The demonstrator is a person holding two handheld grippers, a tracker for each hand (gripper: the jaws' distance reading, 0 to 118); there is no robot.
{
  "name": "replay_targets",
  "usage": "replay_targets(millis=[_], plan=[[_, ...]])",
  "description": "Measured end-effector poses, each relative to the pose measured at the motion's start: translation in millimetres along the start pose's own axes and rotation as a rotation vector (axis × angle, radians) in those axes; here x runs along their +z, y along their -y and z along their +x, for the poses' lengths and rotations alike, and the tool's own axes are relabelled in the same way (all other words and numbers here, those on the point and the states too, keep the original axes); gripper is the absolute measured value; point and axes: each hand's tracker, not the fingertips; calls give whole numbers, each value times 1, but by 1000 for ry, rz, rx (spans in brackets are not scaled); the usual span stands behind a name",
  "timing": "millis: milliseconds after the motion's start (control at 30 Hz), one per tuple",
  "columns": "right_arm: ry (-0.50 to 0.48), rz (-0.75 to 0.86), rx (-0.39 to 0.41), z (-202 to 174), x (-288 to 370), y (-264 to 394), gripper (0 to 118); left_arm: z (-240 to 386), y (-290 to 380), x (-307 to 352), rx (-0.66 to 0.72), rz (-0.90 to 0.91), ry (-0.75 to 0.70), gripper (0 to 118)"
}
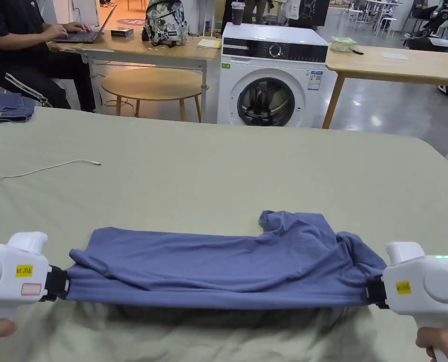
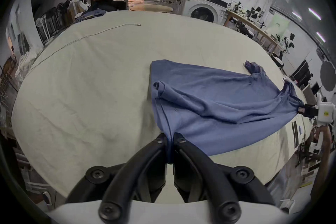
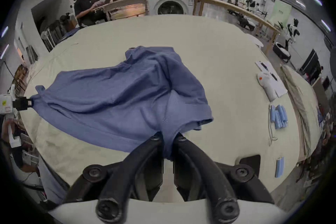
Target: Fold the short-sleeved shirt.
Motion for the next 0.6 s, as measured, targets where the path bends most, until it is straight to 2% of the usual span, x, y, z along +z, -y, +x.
replay_targets(millis=[133, 367, 600], plan=[[0, -30, 8, -10, 12, 39, 7, -7, 36, 6, 21, -11, -17, 0], [28, -130, 38, -16, -13, 98, 7, -17, 90, 2, 53, -34, -43, 0], [81, -175, 64, -24, -50, 108, 8, -19, 103, -31, 62, -104, -59, 0]])
